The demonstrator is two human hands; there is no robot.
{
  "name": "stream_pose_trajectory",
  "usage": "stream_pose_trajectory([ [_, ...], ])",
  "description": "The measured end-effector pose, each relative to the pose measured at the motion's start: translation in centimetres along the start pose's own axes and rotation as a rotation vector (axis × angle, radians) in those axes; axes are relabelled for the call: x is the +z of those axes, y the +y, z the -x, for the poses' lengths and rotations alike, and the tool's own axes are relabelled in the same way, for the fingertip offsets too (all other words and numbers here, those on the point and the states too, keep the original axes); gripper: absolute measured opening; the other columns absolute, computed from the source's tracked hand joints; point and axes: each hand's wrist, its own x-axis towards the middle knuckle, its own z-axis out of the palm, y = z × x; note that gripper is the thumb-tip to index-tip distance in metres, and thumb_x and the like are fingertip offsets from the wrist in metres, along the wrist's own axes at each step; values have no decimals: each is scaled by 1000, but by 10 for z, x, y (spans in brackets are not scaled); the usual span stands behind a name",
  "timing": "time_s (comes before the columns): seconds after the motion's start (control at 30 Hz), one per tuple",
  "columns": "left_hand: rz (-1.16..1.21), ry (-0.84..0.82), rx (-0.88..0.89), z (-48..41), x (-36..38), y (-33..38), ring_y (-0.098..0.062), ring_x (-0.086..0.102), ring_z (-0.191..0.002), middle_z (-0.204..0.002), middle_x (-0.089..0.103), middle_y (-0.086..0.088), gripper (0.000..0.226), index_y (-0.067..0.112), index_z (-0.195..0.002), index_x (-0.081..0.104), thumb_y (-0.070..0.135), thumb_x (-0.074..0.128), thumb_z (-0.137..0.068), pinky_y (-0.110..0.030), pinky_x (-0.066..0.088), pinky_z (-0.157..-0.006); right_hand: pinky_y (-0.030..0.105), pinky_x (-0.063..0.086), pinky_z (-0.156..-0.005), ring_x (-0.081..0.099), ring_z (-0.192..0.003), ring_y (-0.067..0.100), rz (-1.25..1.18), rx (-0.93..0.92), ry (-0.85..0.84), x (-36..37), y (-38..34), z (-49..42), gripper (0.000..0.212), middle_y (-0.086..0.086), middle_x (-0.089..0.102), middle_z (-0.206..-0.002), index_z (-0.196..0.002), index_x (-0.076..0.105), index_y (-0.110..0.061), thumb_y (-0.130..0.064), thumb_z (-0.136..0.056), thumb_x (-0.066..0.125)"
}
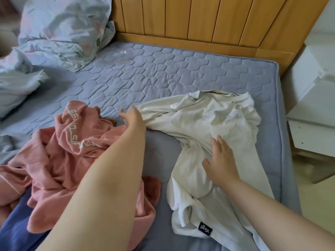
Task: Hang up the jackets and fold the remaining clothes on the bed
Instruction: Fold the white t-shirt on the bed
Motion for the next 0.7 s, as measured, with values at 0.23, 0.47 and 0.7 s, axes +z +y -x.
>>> stream_pose_trajectory([
  [0.23,-1115,-757,654,94,38,-87,-26,12,-146,-158,17,-8,61,18,-150,24,20,45,-92,-44,16,-117,53,7,-115,5,-147,25,-10,216,41,1,26,13,66,13,8,-159,-148,18,-9,-30,-93,48],
  [0.47,-1100,-751,573,143,6,-136,-28,7,-146,-159,6,-5,74,18,-151,18,20,56,-87,-36,16,-117,51,27,-110,26,-138,31,36,437,-30,-1,83,50,79,14,25,-151,-147,17,-9,-48,-89,53],
  [0.7,-627,-545,-21,151,-75,-129,-23,61,-85,-95,65,-8,35,2,-119,60,3,55,-84,-34,51,-74,47,38,-103,47,-125,31,-308,3,127,24,23,97,50,14,51,-130,-123,52,-3,-37,-87,48],
])
